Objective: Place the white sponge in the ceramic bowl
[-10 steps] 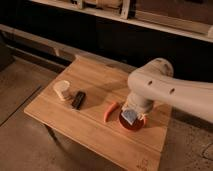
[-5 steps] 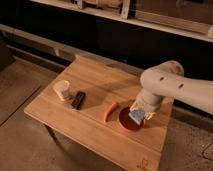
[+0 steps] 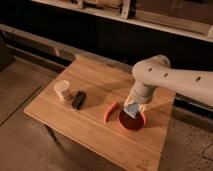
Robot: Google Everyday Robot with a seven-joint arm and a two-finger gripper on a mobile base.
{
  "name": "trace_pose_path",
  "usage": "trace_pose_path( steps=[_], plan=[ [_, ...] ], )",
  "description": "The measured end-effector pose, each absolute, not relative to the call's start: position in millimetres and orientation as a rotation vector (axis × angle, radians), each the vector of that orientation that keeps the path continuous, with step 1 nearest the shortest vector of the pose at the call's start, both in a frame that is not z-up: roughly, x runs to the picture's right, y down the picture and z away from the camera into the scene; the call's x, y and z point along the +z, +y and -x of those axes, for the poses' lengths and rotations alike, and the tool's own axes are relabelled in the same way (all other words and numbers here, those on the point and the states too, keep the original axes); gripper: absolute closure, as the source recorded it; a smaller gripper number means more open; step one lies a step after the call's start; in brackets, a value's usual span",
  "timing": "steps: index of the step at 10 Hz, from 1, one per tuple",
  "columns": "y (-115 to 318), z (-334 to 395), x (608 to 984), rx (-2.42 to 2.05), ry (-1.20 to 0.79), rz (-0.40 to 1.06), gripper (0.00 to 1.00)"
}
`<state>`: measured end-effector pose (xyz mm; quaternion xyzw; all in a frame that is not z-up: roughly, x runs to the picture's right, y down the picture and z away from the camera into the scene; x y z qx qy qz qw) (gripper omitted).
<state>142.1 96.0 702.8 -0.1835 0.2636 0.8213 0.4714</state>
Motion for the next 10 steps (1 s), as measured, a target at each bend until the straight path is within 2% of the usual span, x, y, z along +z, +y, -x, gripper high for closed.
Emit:
trace_pose_path(
  steps=[5, 10],
  plan=[
    [112, -131, 727, 2.011, 0.661, 0.504, 1.00],
    [128, -120, 721, 2.023, 0.665, 0.470, 1.00]
  ],
)
